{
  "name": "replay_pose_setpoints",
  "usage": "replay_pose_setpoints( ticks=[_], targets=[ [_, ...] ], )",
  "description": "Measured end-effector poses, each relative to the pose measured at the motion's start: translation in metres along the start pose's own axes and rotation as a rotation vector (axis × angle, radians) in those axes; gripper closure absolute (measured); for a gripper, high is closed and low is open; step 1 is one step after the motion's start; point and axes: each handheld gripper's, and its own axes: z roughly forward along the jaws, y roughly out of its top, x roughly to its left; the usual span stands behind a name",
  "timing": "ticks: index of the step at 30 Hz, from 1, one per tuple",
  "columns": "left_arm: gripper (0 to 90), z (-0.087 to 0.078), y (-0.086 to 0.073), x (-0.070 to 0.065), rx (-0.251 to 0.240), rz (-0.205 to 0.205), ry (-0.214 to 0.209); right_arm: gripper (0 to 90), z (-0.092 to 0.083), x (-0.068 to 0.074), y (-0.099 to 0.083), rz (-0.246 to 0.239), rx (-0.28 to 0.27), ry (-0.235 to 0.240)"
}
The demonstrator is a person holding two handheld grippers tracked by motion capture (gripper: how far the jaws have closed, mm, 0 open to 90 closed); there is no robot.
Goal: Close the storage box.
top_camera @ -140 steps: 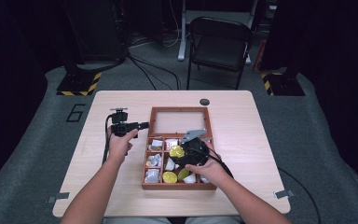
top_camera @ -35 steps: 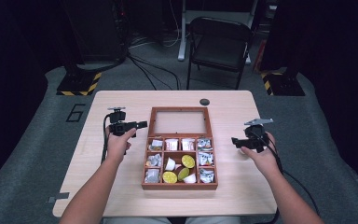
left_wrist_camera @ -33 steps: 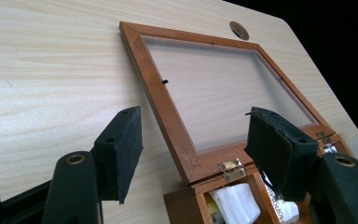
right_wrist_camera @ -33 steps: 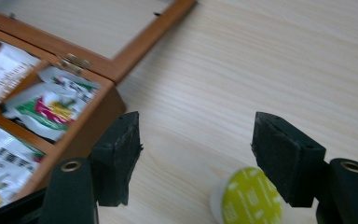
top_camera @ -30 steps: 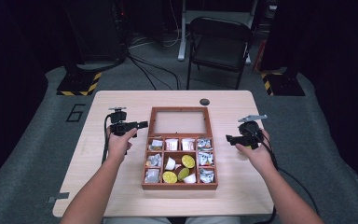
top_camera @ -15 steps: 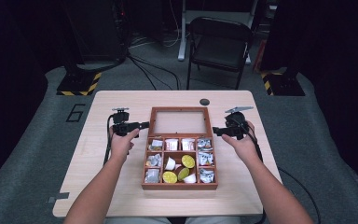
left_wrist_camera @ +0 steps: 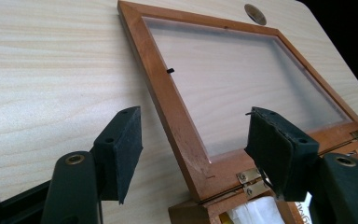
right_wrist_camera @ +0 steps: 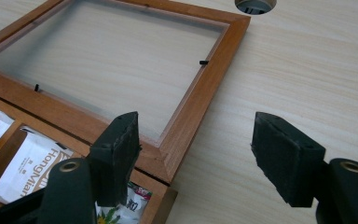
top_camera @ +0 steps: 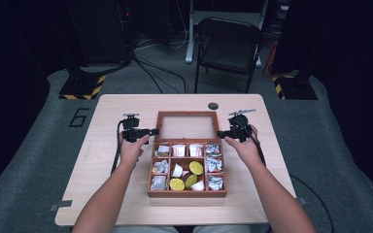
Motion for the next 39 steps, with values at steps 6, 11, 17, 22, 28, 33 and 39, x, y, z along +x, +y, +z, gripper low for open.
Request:
replay_pose_setpoints(
  ticks=[6, 11, 17, 22, 28, 33, 39],
  targets=[
    [35.8, 0.008, -0.003, -0.003, 0.011, 0.011, 0.003, 34.2, 0.009, 0.000, 0.000, 0.022, 0.023, 0.004],
    [36.2, 0.013, -0.004, -0.003, 0.021, 0.009, 0.005, 37.0, 0.018, -0.002, 0.000, 0.044, 0.027, 0.029],
    [37.1, 0.015, -0.004, -0.001, 0.026, 0.017, 0.006, 38.8, 0.027, -0.006, -0.001, 0.096, 0.037, 0.062],
    [37.9, 0.017, -0.005, -0.001, 0.033, 0.022, 0.005, 40.0, 0.034, -0.008, -0.005, 0.145, 0.039, 0.091],
    [38.5, 0.021, -0.007, -0.003, 0.030, 0.009, 0.006, 40.8, 0.040, -0.008, -0.009, 0.185, 0.054, 0.107],
    [38.6, 0.023, -0.007, -0.004, 0.036, 0.005, 0.006, 40.7, 0.042, -0.008, -0.009, 0.204, 0.054, 0.114],
    [37.8, 0.026, -0.008, -0.005, 0.045, 0.012, 0.005, 39.4, 0.044, -0.007, -0.010, 0.223, 0.057, 0.125]
  ],
)
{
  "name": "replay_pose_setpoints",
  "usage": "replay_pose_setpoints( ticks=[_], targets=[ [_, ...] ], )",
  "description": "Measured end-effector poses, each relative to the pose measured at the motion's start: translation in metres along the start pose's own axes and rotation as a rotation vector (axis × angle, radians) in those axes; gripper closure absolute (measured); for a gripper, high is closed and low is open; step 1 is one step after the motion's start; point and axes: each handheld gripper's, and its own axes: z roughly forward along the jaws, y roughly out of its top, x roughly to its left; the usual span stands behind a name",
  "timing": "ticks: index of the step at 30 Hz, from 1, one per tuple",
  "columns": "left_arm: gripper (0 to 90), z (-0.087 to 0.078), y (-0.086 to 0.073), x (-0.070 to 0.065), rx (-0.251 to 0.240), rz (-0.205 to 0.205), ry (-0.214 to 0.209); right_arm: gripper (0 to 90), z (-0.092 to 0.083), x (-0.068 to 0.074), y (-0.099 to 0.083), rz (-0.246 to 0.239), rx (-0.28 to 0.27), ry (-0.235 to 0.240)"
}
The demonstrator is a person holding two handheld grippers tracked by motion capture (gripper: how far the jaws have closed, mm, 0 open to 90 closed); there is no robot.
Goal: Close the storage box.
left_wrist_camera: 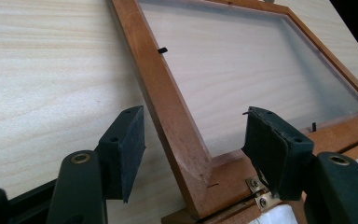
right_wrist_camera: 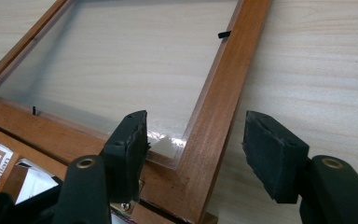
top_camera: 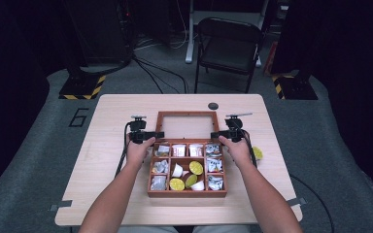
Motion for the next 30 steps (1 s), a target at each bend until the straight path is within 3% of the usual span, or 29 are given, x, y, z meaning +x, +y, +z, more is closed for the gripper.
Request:
replay_pose_setpoints(
  ticks=[10, 30],
  targets=[
    [34.0, 0.005, -0.001, -0.004, 0.023, 0.009, -0.002, 35.8, 0.004, 0.004, 0.000, -0.009, -0.001, 0.007],
    [28.5, 0.011, -0.001, -0.005, 0.033, -0.026, -0.009, 27.5, 0.010, 0.004, 0.001, -0.016, 0.004, 0.017]
  ],
)
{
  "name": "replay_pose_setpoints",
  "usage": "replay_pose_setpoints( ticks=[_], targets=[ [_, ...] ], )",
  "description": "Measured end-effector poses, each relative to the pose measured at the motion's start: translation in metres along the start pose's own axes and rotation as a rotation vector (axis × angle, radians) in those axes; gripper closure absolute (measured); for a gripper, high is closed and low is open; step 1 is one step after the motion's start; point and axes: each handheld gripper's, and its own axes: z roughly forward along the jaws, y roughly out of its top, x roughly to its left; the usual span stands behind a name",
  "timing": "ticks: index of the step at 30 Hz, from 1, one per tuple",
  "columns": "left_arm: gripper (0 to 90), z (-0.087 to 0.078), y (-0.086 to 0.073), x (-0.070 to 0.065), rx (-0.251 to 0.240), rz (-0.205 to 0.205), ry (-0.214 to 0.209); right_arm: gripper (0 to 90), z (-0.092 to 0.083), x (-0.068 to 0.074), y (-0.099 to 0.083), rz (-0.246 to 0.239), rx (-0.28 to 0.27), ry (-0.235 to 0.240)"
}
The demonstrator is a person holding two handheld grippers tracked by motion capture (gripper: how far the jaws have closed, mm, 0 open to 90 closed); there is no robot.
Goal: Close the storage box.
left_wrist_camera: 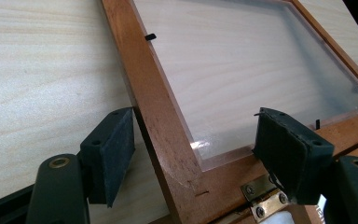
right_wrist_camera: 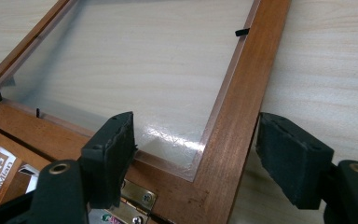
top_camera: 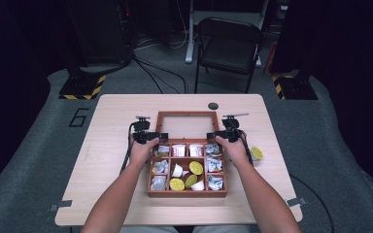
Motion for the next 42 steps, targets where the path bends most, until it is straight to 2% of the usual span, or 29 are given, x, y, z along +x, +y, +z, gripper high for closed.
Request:
replay_pose_setpoints(
  ticks=[7, 9, 10, 11, 12, 13, 14, 17, 20, 24, 25, 28, 30, 31, 33, 35, 37, 42],
  targets=[
    [26.8, 0.004, 0.000, 0.000, 0.001, -0.008, -0.011, 25.6, 0.003, -0.001, 0.000, 0.042, 0.009, 0.030],
    [26.6, 0.005, 0.001, 0.000, 0.001, -0.013, -0.014, 24.6, 0.004, -0.001, 0.000, 0.032, 0.010, 0.030],
    [26.7, 0.004, 0.001, 0.000, 0.014, 0.000, -0.014, 24.4, 0.004, 0.000, 0.000, 0.045, 0.014, 0.033],
    [26.4, 0.005, 0.002, -0.002, 0.017, -0.015, -0.009, 24.3, 0.005, 0.000, 0.000, 0.043, 0.008, 0.035],
    [25.9, 0.005, 0.004, -0.001, 0.030, 0.012, -0.006, 24.2, 0.005, 0.000, 0.000, 0.044, 0.010, 0.036],
    [25.4, 0.006, 0.005, -0.003, 0.032, -0.006, -0.001, 24.2, 0.005, -0.001, 0.000, 0.036, 0.008, 0.036],
    [24.8, 0.005, 0.006, -0.003, 0.048, 0.013, 0.007, 24.2, 0.005, 0.000, 0.000, 0.035, 0.010, 0.034],
    [24.5, 0.006, 0.006, -0.004, 0.042, 0.002, 0.006, 24.2, 0.005, -0.001, 0.000, 0.025, 0.010, 0.029],
    [24.5, 0.006, 0.006, -0.003, 0.048, 0.011, 0.008, 24.2, 0.004, 0.001, 0.000, 0.034, 0.014, 0.024],
    [24.4, 0.006, 0.006, -0.004, 0.039, 0.002, 0.009, 24.2, 0.004, 0.001, 0.001, 0.030, 0.012, 0.018],
    [24.4, 0.005, 0.006, -0.003, 0.043, 0.013, 0.007, 24.4, 0.004, 0.001, 0.001, 0.028, 0.011, 0.017],
    [25.1, 0.005, 0.005, -0.002, 0.034, 0.010, 0.003, 25.0, 0.002, 0.001, 0.002, 0.007, 0.001, 0.020],
    [26.5, 0.004, 0.006, -0.003, 0.031, 0.003, 0.005, 25.3, 0.001, 0.003, 0.002, 0.019, 0.004, 0.016],
    [27.4, 0.004, 0.006, -0.003, 0.018, -0.002, 0.006, 25.5, 0.001, 0.002, 0.002, 0.003, -0.001, 0.014],
    [29.4, 0.002, 0.006, -0.002, 0.018, 0.015, 0.007, 26.3, 0.000, 0.003, 0.002, -0.005, -0.008, 0.007],
    [30.9, 0.001, 0.006, -0.004, 0.006, 0.001, 0.007, 27.9, -0.001, 0.003, 0.003, -0.015, -0.019, 0.002],
    [31.5, 0.001, 0.007, -0.003, 0.004, 0.017, 0.010, 28.8, -0.003, 0.003, 0.003, -0.011, -0.021, 0.006],
    [32.0, -0.002, 0.007, -0.004, -0.006, 0.020, 0.010, 29.6, -0.005, 0.004, 0.004, -0.014, -0.034, 0.006]
  ],
)
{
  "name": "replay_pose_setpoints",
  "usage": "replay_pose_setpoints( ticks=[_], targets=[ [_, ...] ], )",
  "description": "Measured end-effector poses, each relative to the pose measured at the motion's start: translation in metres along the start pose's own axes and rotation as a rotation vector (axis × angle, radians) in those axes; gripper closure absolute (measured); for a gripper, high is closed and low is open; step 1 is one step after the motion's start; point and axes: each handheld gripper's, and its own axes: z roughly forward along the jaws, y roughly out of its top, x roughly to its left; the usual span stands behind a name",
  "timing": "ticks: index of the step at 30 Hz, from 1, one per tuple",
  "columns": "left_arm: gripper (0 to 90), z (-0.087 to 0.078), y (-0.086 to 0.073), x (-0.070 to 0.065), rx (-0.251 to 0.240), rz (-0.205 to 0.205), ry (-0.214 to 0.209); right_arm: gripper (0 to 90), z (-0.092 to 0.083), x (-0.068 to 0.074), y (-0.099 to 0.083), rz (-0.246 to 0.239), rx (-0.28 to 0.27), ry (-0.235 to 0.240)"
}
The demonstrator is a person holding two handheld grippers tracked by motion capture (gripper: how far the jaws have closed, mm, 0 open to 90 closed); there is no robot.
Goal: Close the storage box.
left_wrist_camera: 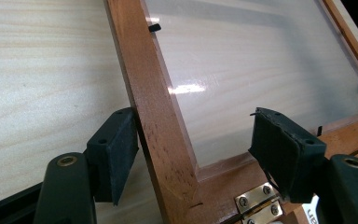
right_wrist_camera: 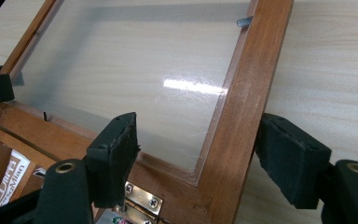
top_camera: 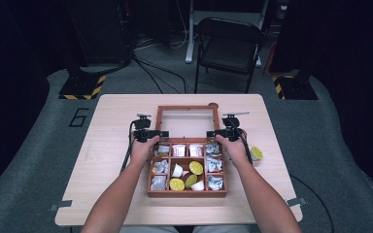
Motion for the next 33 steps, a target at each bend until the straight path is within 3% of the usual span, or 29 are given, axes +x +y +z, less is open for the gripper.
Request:
replay_pose_setpoints(
  ticks=[13, 15, 27, 33],
  targets=[
    [34.1, -0.010, 0.004, -0.003, -0.047, 0.009, -0.015, 31.8, -0.011, 0.004, 0.003, -0.012, -0.049, 0.006],
    [34.2, -0.012, 0.004, -0.004, -0.057, 0.027, -0.018, 32.4, -0.013, 0.006, 0.003, -0.006, -0.056, 0.006],
    [35.2, -0.028, 0.005, -0.011, -0.092, 0.042, -0.033, 32.7, -0.028, 0.014, 0.008, -0.063, -0.066, -0.002],
    [35.7, -0.037, 0.003, -0.014, -0.109, 0.081, -0.042, 34.3, -0.039, 0.019, 0.007, -0.094, -0.084, 0.002]
  ],
)
